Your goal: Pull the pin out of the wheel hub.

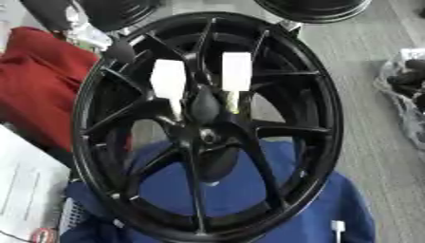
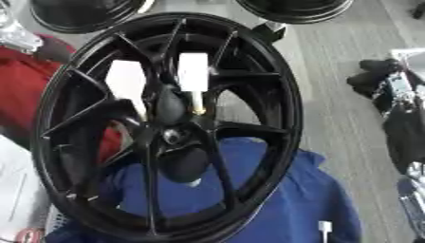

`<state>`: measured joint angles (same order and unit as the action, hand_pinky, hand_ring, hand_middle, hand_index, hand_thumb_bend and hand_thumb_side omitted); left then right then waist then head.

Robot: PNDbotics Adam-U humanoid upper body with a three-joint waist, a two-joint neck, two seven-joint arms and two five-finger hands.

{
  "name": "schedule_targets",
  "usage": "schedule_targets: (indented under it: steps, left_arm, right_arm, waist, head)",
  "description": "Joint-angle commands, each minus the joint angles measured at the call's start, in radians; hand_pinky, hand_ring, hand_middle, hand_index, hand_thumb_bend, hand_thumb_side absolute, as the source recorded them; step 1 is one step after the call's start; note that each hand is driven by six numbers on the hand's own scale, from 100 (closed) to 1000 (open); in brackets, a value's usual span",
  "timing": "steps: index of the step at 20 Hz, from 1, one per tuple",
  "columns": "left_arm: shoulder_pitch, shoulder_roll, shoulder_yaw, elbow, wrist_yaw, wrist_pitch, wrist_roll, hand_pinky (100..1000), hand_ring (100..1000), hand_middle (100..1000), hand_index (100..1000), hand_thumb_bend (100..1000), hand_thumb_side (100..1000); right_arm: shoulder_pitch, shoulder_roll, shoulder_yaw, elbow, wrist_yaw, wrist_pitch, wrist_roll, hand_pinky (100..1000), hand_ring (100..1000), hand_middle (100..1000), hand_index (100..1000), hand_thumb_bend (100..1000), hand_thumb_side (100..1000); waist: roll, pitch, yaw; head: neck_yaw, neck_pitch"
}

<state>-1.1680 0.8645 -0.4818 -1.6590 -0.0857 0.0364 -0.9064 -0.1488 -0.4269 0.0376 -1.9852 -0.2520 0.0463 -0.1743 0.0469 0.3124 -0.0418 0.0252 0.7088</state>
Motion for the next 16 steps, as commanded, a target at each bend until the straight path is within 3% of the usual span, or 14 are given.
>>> schedule_targets:
  steps: [1, 16]
  left_arm:
    - [-0.03, 0.0, -0.012, -0.002, -0.018, 0.027, -0.001, 852, 822, 798, 872, 530, 499]
    - [-0.024, -0.003, -0.103, -0.045, -0.052, 0.202, -0.001, 852, 824, 788, 872, 590, 483]
  right_arm:
    - [-0.006, -0.018, -0.002, -0.015, 0.003, 0.001, 0.002, 846, 741, 584, 737, 100, 816]
    - [-0.013, -0.015, 0.002, -0.015, 0.001, 0.005, 0.001, 845, 742, 585, 735, 100, 817]
  waist:
    - [-0.002, -0.017, 0.0]
    - [0.005, -0.014, -0.003]
  head:
    - [0.005, -0.016]
    - [0.008, -0.016]
